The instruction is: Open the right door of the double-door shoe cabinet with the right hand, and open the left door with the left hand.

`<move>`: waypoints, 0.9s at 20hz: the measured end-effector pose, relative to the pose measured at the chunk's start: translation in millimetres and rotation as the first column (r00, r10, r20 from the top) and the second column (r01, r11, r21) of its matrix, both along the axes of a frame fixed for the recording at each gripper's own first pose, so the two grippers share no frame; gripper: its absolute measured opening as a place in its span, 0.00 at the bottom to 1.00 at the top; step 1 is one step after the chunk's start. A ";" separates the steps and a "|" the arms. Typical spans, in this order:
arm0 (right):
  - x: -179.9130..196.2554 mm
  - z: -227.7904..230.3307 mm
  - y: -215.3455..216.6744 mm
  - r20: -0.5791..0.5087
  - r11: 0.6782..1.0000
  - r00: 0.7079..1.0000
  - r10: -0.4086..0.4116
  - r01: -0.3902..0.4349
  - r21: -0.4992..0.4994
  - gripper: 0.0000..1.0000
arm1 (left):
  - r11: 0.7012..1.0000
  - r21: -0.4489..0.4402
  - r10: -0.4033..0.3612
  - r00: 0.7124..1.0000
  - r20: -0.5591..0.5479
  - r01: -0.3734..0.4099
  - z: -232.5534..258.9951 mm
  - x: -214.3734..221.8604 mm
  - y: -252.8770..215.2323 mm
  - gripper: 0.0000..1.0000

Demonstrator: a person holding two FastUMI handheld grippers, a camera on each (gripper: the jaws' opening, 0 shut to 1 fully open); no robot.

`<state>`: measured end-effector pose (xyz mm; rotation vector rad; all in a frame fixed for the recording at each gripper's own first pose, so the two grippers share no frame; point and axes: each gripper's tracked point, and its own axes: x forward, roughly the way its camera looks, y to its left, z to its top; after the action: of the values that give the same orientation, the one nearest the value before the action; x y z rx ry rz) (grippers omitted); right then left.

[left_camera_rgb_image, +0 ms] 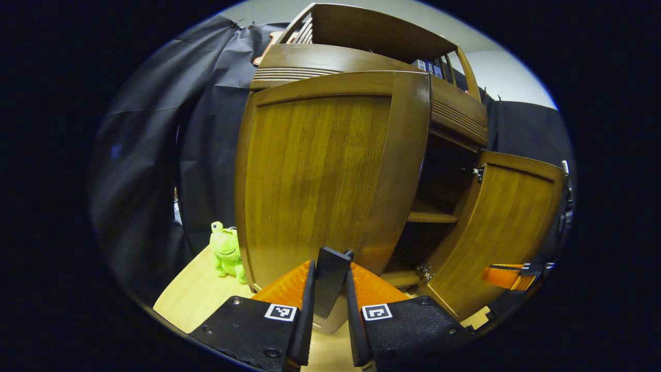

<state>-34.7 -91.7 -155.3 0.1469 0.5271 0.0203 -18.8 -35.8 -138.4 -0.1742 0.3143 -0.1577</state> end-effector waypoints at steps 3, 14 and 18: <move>11.8 -3.9 24.1 -0.009 0.998 0.998 0.062 -0.061 0.033 0.23 | 0.999 -0.047 0.022 1.000 -0.015 -0.023 1.7 -8.8 13.8 0.31; 34.9 -21.2 84.8 -0.036 0.972 0.976 0.215 -0.210 0.105 0.23 | 0.986 0.061 0.159 0.987 -0.009 -0.158 9.1 -45.8 74.4 0.17; 35.0 -26.5 101.7 -0.041 0.962 0.966 0.255 -0.249 0.114 0.23 | 0.966 0.136 0.220 0.975 0.006 -0.219 13.6 -55.4 106.8 0.11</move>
<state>0.4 10.0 -181.7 0.1854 0.5982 0.2946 -74.3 71.0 -124.8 -0.0742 0.3115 0.0845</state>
